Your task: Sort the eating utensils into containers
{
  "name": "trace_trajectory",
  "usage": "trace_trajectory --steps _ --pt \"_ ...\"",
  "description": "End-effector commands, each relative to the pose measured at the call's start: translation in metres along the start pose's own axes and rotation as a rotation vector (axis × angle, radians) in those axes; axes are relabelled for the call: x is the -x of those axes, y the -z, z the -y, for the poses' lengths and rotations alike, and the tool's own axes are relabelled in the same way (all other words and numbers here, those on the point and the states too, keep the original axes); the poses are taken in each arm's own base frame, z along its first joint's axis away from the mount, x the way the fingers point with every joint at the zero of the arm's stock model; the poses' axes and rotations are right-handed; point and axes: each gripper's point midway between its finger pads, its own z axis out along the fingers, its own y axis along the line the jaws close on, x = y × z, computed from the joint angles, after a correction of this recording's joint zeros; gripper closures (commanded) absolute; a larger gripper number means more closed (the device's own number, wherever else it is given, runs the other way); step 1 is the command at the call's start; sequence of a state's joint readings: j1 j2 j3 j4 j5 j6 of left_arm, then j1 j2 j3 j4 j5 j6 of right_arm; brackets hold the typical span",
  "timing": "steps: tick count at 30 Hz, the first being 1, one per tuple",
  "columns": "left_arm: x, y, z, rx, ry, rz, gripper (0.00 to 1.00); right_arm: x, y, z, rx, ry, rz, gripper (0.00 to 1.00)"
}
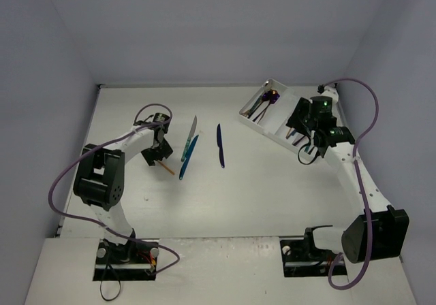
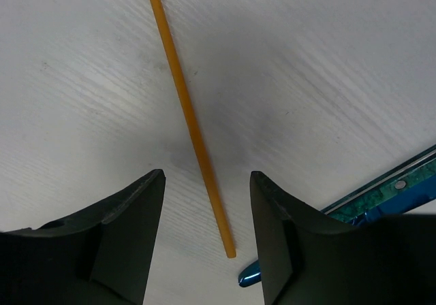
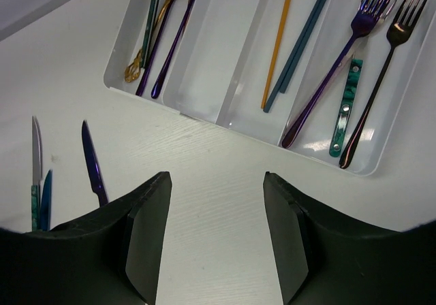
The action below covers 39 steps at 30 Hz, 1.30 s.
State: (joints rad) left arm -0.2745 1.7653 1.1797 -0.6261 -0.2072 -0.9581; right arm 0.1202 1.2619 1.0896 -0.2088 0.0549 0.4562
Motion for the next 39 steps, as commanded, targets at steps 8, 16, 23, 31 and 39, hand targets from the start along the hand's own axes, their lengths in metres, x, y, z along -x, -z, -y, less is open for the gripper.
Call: trace_trajectory --steps 8,16,23,31,39 --pt "-0.008 -0.002 0.002 -0.018 0.125 -0.027 0.69 0.005 0.014 -0.014 0.071 0.036 0.035 0.46" --pt "-0.027 -0.012 -0.003 -0.006 0.15 -0.085 0.89 0.002 0.016 -0.026 0.102 0.057 0.03 0.46" --pt "-0.002 0.028 0.009 -0.126 0.133 -0.005 1.0 -0.013 0.03 -0.08 0.275 0.149 -0.015 0.46" --pt "0.029 0.124 0.069 -0.502 0.055 0.147 1.0 -0.047 0.081 -0.193 0.677 0.237 -0.072 0.43" --pt "0.022 0.231 0.122 -0.981 -0.027 0.237 1.0 -0.1 0.12 -0.275 0.904 0.32 -0.159 0.38"
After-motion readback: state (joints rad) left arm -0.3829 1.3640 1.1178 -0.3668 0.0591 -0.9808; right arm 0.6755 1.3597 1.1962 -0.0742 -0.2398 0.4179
